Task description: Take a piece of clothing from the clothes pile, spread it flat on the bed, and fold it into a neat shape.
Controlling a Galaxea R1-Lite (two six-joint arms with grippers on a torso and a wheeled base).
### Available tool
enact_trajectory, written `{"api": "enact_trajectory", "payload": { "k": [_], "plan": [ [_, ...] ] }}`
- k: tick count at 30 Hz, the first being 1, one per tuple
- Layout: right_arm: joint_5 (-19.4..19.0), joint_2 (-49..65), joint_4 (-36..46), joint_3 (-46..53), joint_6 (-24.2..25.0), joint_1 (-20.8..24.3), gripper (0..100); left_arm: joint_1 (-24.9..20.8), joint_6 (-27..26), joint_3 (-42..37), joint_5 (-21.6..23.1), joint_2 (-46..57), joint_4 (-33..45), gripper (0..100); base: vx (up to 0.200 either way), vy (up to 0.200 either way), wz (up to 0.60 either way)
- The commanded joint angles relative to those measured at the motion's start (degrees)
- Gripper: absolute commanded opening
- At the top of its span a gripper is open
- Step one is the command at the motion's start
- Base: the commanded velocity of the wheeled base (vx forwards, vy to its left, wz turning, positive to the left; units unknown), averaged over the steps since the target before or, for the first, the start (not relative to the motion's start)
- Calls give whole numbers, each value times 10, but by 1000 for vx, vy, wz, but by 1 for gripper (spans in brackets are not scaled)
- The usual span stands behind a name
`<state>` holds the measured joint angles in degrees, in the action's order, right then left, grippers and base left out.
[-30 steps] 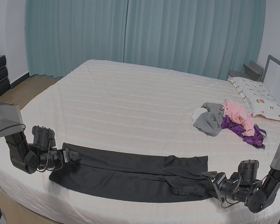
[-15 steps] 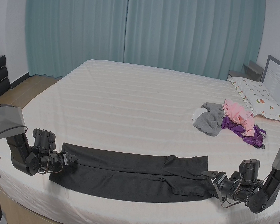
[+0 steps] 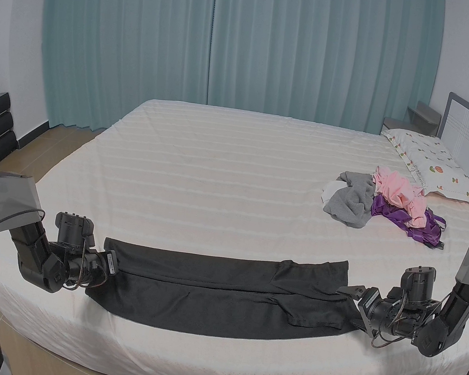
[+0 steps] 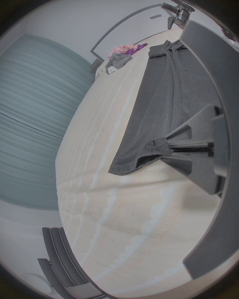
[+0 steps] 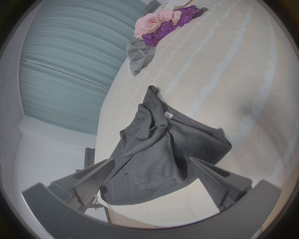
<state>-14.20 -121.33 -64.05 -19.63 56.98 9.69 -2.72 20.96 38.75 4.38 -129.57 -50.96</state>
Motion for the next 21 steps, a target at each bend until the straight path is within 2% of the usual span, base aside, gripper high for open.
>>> {"api": "enact_trajectory", "payload": {
  "k": [1, 12, 18, 21],
  "plan": [
    [0, 1, 0, 0, 1, -2, 100, -3, 1, -3, 0, 29, -1, 0, 0, 0, 0],
    [0, 0, 0, 0, 1, -2, 100, -4, 3, -3, 1, 28, 0, 0, 0, 0, 0],
    [0, 1, 0, -1, 1, -2, 100, -4, 3, 1, 1, 22, -2, 0, -200, 0, 0],
    [0, 1, 0, -1, 2, -3, 100, -4, 3, 4, 1, 19, -3, 0, 0, 0, 0]
  ]
}}
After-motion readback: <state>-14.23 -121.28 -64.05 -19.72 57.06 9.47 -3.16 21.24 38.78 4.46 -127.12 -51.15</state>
